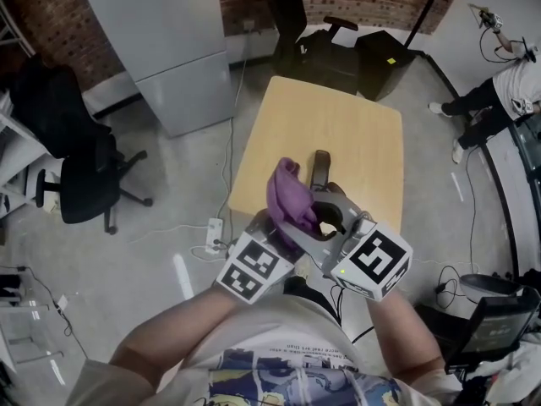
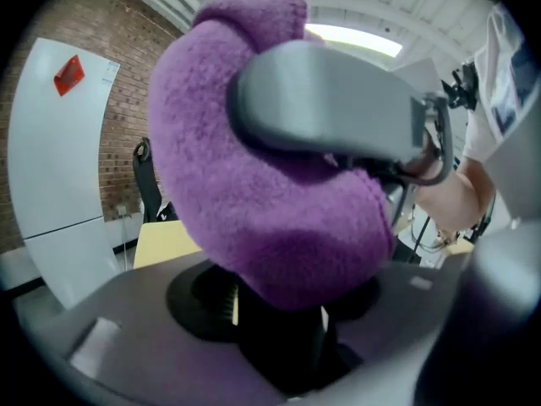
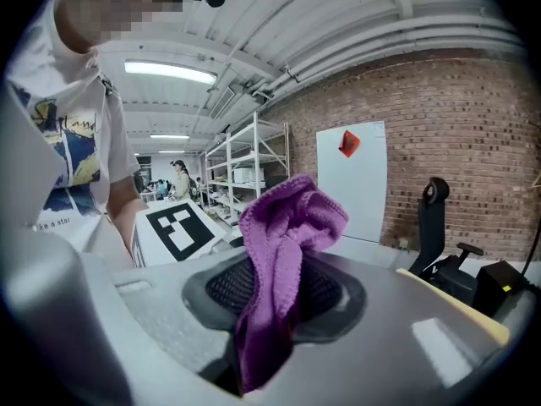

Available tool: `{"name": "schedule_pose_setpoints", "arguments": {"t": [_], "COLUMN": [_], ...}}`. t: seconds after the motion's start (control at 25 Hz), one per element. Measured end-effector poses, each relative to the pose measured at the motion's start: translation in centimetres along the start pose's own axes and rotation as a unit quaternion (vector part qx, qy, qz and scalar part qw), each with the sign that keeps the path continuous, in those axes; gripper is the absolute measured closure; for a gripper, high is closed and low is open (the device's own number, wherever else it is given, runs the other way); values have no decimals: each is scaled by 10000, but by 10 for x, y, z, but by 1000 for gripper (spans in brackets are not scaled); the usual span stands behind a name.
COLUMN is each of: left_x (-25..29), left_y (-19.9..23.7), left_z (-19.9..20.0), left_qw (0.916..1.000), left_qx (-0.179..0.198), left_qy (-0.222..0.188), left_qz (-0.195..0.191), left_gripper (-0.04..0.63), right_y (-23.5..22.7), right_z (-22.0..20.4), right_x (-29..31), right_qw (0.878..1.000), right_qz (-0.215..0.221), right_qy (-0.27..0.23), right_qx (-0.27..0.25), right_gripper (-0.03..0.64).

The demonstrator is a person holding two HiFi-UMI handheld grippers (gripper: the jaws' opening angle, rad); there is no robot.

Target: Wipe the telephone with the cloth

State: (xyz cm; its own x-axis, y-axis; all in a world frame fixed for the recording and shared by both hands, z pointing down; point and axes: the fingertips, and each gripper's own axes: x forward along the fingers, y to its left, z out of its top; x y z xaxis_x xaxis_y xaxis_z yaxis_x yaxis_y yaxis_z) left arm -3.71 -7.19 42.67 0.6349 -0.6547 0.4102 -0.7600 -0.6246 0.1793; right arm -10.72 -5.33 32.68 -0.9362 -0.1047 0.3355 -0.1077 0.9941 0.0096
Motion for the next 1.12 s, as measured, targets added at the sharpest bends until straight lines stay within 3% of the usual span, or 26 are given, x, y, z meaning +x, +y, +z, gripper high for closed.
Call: {"name": "schedule_pose_setpoints", "arguments": {"t": [0.76, 0.92, 1.12], "left_x": [-11, -10, -8], "left_y": [4, 3, 3], "left_z": [-7, -9, -6], "left_qw": [9999, 9999, 9998], "left_qx": [-58, -110, -191], "left_qy": [-87, -75, -75], "left_qz": [6, -10, -50], "left_gripper": [337, 337, 337], "right_y": [-86, -71, -31], "right_z": [-11, 1, 11], "right_x": [-62, -65, -47], "right_qw": [9908, 9929, 9977], "right_qz": [-1346, -1186, -645], "right_qy": [136, -32, -177], "right_qx": [4, 9, -61], "right_gripper": [503, 503, 503]}}
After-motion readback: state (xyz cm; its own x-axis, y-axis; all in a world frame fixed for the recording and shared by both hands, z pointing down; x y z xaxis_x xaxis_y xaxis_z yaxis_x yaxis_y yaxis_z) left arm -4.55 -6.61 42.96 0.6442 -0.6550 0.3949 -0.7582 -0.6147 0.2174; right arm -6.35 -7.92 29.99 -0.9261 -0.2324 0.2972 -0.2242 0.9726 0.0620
